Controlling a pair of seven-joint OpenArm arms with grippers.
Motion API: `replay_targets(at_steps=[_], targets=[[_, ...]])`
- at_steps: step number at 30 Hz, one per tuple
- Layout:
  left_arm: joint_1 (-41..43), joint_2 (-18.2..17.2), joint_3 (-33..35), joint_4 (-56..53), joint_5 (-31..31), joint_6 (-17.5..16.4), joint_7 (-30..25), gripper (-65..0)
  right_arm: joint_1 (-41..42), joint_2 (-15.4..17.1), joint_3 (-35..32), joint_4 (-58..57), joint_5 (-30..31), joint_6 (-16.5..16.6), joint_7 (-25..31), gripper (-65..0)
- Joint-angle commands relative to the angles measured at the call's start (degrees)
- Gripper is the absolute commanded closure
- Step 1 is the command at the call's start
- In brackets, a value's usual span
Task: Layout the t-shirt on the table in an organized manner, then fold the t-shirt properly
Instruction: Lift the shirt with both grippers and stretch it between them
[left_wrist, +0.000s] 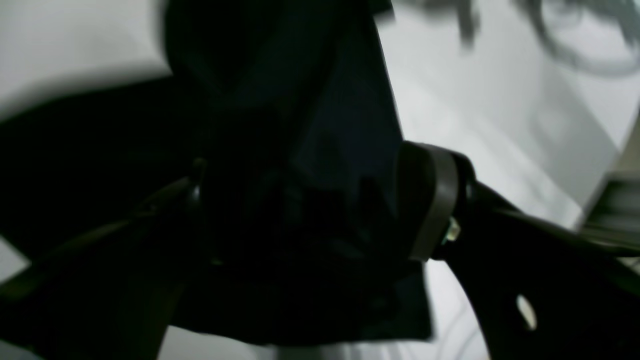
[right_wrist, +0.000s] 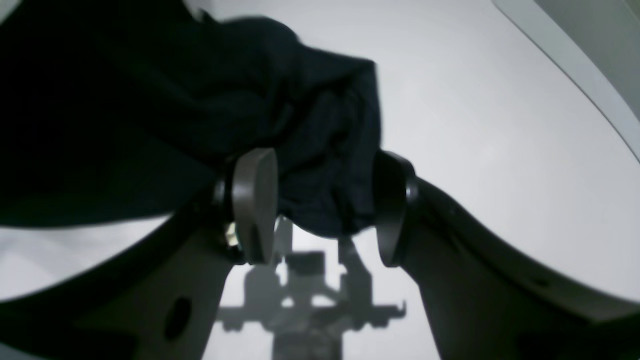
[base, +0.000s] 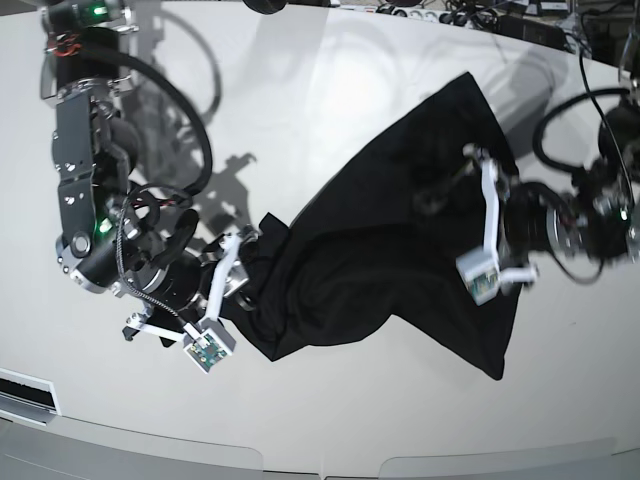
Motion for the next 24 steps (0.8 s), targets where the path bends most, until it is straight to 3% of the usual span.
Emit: replay_targets(at_steps=[1,6,12,16,21,22,24], targets=[[0.59,-0.61,-0.52,0.7,-0.39,-0.33,-1.25,-46.8,1.9,0.79,0.15,-0.92,-0.61,-0.22,2.14,-32.8],[8.79,-0.33,-0.52,0.7,1.75,3.06,-2.84,-46.9,7.78,0.59,0.13,-13.35,-1.44,-1.09,4.07,-36.5],[14.82,3.06,-0.52,0.7,9.22,8.81,-5.09,-46.9,16.61,0.42,0.09,-30.75,0.87,-0.31,6.27,-37.7],[17.44,5.9,-0.52,0.7,11.61,8.96,-5.18,-46.9,19.39,0.44,0.09,-39.01,4.09,3.85,6.29,-37.7],[18.84,7.63,-0.52,0.7,14.27,8.98,-5.35,-46.3,20.26,-0.07,0.09,-44.74,5.6,4.81,9.92,-37.6],[18.91,7.61,-0.52,0.7,14.86,8.98,-5.42,-45.8,20.24,-0.42,0.09,-45.2,5.42,4.85,10.38,-36.2],[19.02,7.61,-0.52,0.7,16.48,9.01,-5.6,-40.2,20.24,-1.11,0.09,-46.07,5.31,5.6,10.32,-27.1]])
